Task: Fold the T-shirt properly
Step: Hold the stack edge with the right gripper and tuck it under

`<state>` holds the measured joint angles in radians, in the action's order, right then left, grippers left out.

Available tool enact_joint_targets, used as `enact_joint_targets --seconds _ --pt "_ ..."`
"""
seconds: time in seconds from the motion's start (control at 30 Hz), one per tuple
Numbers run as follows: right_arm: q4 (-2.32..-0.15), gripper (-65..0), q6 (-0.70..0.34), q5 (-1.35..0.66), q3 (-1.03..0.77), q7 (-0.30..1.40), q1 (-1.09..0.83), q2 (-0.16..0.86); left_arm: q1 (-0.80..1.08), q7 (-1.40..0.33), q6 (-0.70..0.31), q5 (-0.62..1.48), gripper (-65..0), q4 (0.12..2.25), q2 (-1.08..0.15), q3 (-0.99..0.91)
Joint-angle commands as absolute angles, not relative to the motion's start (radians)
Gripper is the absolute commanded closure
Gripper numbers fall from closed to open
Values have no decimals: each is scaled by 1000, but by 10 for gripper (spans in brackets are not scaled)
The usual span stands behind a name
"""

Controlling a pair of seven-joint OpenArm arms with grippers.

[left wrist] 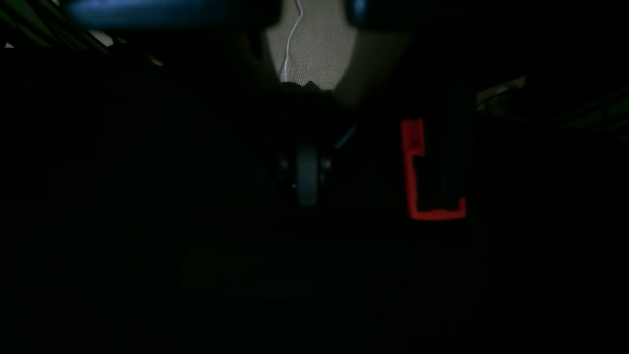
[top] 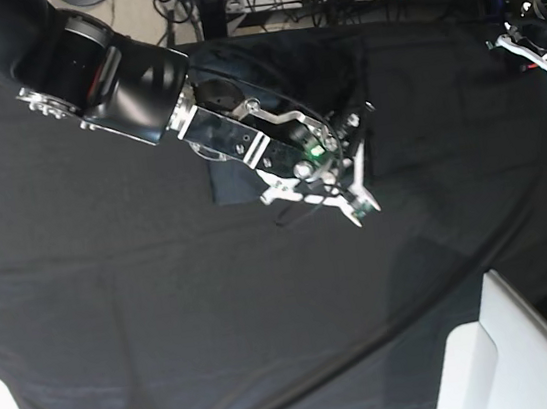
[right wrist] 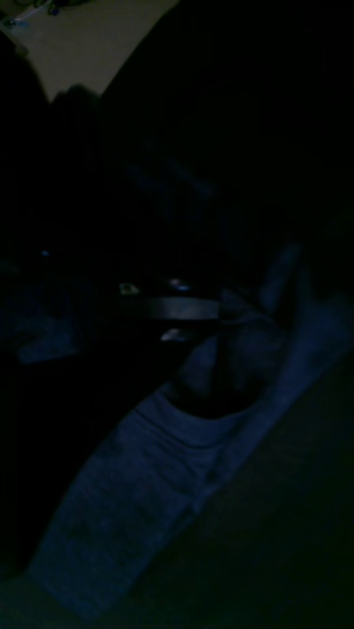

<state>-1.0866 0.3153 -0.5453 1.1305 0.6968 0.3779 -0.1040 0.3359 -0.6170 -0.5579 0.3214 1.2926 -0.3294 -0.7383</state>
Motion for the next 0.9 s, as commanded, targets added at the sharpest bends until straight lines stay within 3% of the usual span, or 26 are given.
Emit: enact_joint_targets --seconds 0.0,0.43,0.87 --pt "-1098 0 315 -561 1124 665 397 -122 337 -602 -561 332 0 1305 -349 -745" --pt "-1161 0 318 -599 1075 641 421 -130 337 -602 -561 332 0 1303 -349 -745" --pt "-1175 0 320 -599 1070 510 423 -142 337 -602 -561 332 0 1303 -349 -745"
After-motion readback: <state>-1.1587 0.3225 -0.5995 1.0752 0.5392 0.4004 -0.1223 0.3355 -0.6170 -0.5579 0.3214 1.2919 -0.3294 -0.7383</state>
